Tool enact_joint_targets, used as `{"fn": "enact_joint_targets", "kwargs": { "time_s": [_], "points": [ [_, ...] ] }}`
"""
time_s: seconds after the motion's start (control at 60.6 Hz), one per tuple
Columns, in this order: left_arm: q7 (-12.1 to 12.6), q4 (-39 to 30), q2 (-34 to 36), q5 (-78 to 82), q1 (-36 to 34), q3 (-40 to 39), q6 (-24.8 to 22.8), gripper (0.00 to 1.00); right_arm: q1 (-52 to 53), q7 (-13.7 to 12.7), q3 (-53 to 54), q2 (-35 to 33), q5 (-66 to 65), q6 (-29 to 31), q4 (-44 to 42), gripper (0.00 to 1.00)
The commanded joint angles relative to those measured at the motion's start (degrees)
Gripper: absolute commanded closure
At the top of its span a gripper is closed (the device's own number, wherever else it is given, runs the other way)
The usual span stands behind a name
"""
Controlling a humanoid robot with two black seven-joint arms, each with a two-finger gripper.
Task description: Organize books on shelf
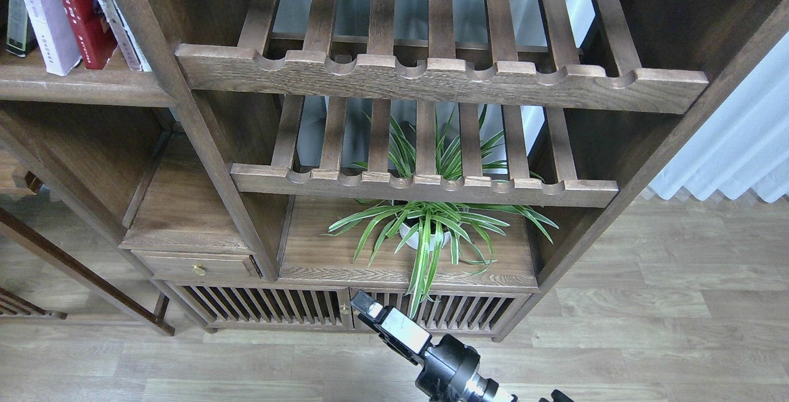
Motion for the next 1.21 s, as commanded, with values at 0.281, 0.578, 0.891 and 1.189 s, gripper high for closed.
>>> {"fn": "enact_joint_targets", "kwargs": {
  "time_s": [0.281, 0.578, 0.891, 1.189],
  "points": [
    [0.0, -20.7, 0.2, -7.4, 26.9, -16.5, 0.0, 0.44, 0.7, 0.1, 2.0, 0.1, 0.5, 0.0, 0.2, 0.00],
    [0.0, -30.1, -2.9, -13.1, 47.5, -20.1, 0.0, 0.42, 0.9, 0.4, 2.0, 0.1, 0.6, 0.0, 0.2, 0.00],
    [0.0, -33.1, -16.0, -13.9, 61.0, -18.3, 0.0, 0.29, 1.0, 0.3, 1.8, 0.1, 0.6, 0.0, 0.1, 0.00],
    [0.0, -28.1, -24.2, -14.0, 64.7, -12.1, 0.0, 0.01, 1.9, 0.3, 2.0, 0.1, 0.5, 0.0, -3.1, 0.00]
  ]
}}
